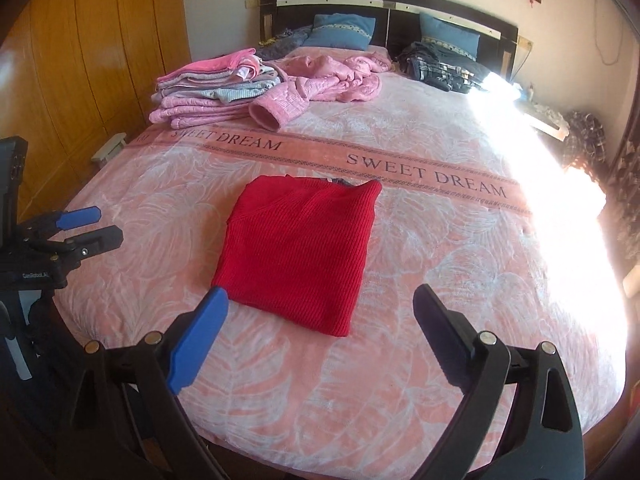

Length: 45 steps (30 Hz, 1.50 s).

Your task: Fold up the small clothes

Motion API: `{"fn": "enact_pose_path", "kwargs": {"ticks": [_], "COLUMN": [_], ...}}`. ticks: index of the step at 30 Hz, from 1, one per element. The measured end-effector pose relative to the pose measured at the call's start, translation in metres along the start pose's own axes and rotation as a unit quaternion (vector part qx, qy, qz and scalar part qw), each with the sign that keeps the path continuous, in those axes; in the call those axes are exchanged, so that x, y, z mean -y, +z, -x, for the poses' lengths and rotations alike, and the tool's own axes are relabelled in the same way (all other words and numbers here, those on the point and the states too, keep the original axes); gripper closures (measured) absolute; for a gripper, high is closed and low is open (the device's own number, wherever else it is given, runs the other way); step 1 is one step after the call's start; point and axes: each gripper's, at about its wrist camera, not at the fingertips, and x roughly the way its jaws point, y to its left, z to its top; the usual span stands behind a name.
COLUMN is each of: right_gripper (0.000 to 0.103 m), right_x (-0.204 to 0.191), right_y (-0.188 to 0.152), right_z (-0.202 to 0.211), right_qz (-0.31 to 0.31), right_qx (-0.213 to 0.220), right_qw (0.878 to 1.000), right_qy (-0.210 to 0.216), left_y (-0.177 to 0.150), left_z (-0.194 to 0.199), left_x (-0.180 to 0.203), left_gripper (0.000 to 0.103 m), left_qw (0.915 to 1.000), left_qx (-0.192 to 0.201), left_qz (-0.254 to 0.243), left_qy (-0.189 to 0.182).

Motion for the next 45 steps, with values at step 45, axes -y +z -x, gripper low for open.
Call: {"fn": "enact_pose_path", "kwargs": {"ticks": [45], "right_gripper": [0.004], "right_x": [-0.015], "right_y": [-0.069], "right_z": [-0.043], "right_qz": [-0.079], "right_qx": [-0.12], "right_qw": [0.989], "right_qy": [-0.024], "left_y": [-0.063], "left_z": [0.003], "left_x": [0.003], "left_gripper": [0.004], "left_qw": [0.9919], "left_qx": [-0.045], "left_qz": [0.012], "left_qy": [0.119]}}
